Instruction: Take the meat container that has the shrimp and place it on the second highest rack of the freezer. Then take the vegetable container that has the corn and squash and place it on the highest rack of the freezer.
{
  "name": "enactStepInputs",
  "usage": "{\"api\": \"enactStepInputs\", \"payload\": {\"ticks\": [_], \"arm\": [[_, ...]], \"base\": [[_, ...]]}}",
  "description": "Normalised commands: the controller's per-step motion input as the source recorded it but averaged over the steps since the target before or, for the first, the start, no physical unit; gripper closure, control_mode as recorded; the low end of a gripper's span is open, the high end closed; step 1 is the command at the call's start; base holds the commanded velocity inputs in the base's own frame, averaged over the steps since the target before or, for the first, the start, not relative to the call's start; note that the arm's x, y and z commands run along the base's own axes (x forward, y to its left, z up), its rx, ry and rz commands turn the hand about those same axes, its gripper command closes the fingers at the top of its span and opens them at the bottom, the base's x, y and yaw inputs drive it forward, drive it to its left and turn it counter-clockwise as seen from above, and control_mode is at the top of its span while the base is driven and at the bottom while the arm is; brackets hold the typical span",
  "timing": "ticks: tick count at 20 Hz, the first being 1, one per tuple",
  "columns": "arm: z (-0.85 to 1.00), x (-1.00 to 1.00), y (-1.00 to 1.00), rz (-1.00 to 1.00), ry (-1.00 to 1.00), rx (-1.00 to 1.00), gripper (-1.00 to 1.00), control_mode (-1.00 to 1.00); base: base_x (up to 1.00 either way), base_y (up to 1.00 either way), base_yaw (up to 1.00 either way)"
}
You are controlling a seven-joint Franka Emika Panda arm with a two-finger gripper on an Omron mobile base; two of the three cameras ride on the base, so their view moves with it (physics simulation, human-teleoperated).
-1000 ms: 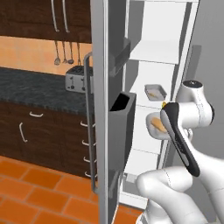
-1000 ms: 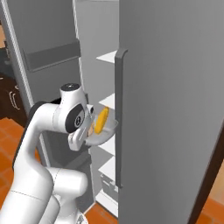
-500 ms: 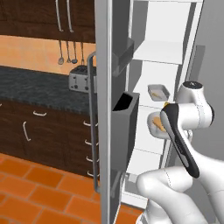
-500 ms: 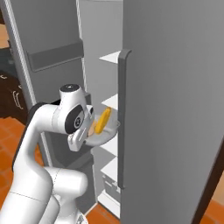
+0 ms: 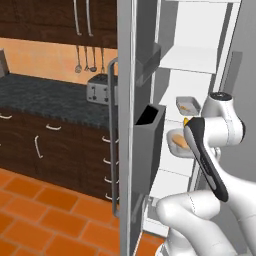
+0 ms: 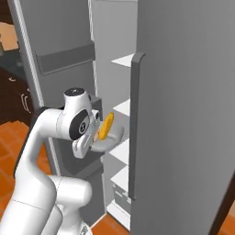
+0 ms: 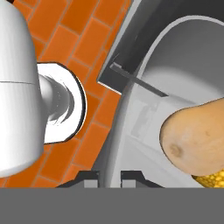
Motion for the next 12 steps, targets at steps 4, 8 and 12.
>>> {"api": "enactStepInputs", "payload": {"ticks": [4, 8, 12], "arm": [[0.00, 0.00, 0.00, 0.00, 0.00, 0.00, 1.00, 1.00], [0.00, 0.00, 0.00, 0.00, 0.00, 0.00, 1.00, 1.00], [0.00, 0.00, 0.00, 0.00, 0.00, 0.00, 1.00, 1.00]], "base": [[-0.01, 0.38, 0.18], [0.32, -0.07, 0.06], [0.49, -0.12, 0.00]]}}
